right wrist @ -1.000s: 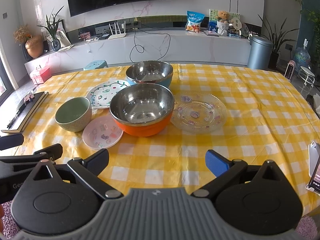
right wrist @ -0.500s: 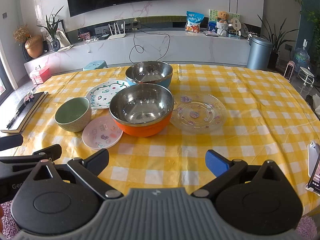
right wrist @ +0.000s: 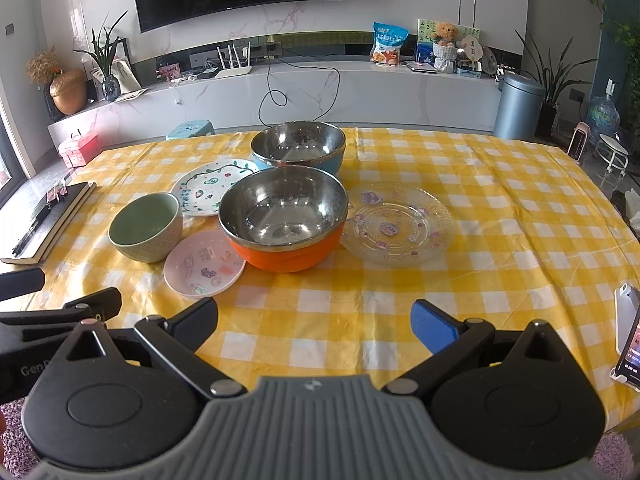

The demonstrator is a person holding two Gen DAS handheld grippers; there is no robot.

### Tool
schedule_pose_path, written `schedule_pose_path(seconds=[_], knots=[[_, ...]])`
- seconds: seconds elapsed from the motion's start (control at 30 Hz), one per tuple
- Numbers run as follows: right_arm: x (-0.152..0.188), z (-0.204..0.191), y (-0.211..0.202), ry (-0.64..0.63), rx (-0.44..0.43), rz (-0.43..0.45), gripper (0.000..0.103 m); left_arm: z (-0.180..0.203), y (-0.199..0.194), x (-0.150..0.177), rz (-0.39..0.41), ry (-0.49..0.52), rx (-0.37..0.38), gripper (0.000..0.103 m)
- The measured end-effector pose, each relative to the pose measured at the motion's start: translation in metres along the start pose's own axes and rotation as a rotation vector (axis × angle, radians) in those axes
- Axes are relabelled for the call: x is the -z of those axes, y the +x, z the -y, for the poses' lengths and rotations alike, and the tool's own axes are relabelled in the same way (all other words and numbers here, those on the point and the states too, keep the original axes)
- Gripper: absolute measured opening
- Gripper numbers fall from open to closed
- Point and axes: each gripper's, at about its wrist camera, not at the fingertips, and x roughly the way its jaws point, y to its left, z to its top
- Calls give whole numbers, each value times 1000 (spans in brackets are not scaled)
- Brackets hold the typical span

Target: Organize plates and bowls

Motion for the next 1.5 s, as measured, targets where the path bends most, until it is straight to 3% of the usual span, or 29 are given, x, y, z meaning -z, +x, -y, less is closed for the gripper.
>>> schedule_pose_path(seconds=[0.27, 0.33, 0.63, 0.8, 0.93, 1.03, 1.2, 1.5], knots=[[1, 7, 10, 38, 1, 2, 100, 0, 1, 5, 13, -43, 42, 96], [-2, 9, 12, 36, 11, 11, 100, 0, 2, 3, 12, -53, 56, 91], [-13, 18, 18, 64, -8, 112, 100, -2, 13, -16, -1, -112, 135, 83], [-26, 21, 35, 73, -32, 69, 99, 5, 20, -31, 32, -98, 151, 77], [-36, 25, 49, 97, -17, 45, 87, 10, 30, -42, 40, -106, 173, 77], [-43, 29, 61, 124, -15, 24, 82, 10, 40, -47, 40, -119, 165, 77], [-52, 32, 80, 153, -25, 4, 74, 8, 62, -59, -7, -188, 216, 74], [-68, 30, 113, 198, -39, -28, 57, 11, 101, -69, -93, -267, 219, 64]])
